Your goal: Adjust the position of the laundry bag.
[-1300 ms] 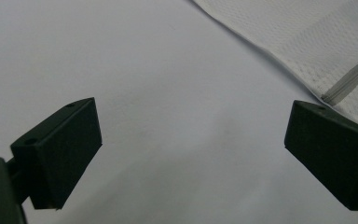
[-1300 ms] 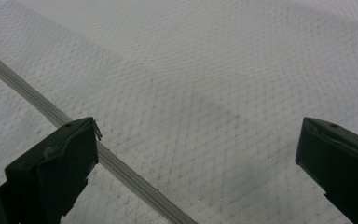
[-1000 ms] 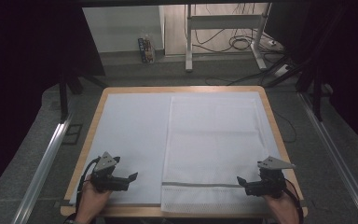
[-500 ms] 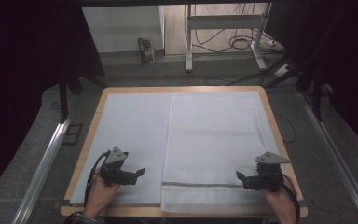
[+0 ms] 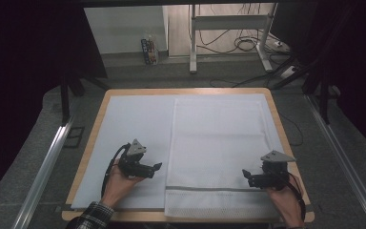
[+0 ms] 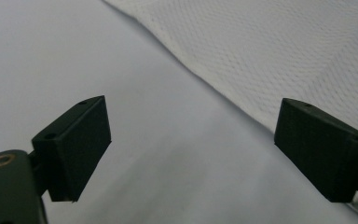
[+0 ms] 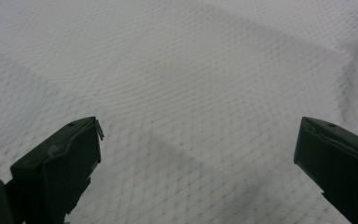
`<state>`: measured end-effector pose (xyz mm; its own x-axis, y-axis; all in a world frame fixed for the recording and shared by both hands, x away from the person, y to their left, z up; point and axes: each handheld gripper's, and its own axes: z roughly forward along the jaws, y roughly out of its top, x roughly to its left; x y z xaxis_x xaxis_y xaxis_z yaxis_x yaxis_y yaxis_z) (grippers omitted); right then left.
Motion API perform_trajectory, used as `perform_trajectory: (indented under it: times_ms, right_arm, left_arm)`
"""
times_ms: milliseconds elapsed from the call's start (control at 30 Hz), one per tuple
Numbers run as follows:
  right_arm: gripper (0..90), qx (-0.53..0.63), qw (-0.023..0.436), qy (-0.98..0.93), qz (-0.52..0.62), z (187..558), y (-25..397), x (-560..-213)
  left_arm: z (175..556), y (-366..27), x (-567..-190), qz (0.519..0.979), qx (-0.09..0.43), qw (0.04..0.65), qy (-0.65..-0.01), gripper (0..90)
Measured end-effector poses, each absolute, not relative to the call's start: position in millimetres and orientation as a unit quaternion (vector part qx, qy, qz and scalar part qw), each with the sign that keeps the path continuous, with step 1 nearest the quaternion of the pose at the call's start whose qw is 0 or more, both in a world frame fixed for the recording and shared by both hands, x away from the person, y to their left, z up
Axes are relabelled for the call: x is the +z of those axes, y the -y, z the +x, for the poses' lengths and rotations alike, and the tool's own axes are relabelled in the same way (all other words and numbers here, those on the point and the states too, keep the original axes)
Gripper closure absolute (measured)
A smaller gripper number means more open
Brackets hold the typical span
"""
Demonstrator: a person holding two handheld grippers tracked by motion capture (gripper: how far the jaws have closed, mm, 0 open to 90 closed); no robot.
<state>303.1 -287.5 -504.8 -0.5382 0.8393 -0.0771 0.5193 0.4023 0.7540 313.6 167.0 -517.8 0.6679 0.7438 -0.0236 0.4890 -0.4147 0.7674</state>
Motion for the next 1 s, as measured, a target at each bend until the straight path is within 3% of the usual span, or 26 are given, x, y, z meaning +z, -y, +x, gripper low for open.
perform_trajectory:
  times_ms: [300, 600, 800, 900, 933, 967, 1000]
  right_arm:
    - [1.8, 0.324, 0.253, -0.794, 0.448, 315.2, 300.2, -503.6]
    - [29.3, 0.32, 0.248, -0.767, 0.497, 327.2, 325.3, -493.5]
    - [33.0, 0.307, 0.235, -0.763, 0.517, 338.3, 337.6, -495.6]
    - [45.2, 0.306, 0.244, -0.761, 0.518, 342.7, 340.4, -494.5]
    - [45.2, 0.306, 0.244, -0.761, 0.518, 342.7, 340.4, -494.5]
    - [54.5, 0.302, 0.243, -0.765, 0.514, 346.6, 340.3, -495.3]
    - [54.5, 0.302, 0.243, -0.765, 0.514, 346.6, 340.3, -495.3]
  left_arm:
    - [330.0, -152.5, -521.0, 0.828, 0.167, 0.389, -0.368, 20.2]
    - [345.6, -142.2, -521.7, 0.823, 0.161, 0.398, -0.372, 32.6]
    - [358.5, -135.7, -524.8, 0.824, 0.16, 0.397, -0.373, 44.6]
    - [363.8, -133.5, -526.3, 0.822, 0.162, 0.396, -0.375, 51.2]
    - [363.8, -133.5, -526.3, 0.822, 0.162, 0.396, -0.375, 52.0]
    - [367.0, -132.8, -528.2, 0.82, 0.156, 0.398, -0.379, 54.0]
    - [368.8, -132.3, -529.3, 0.821, 0.156, 0.397, -0.38, 54.0]
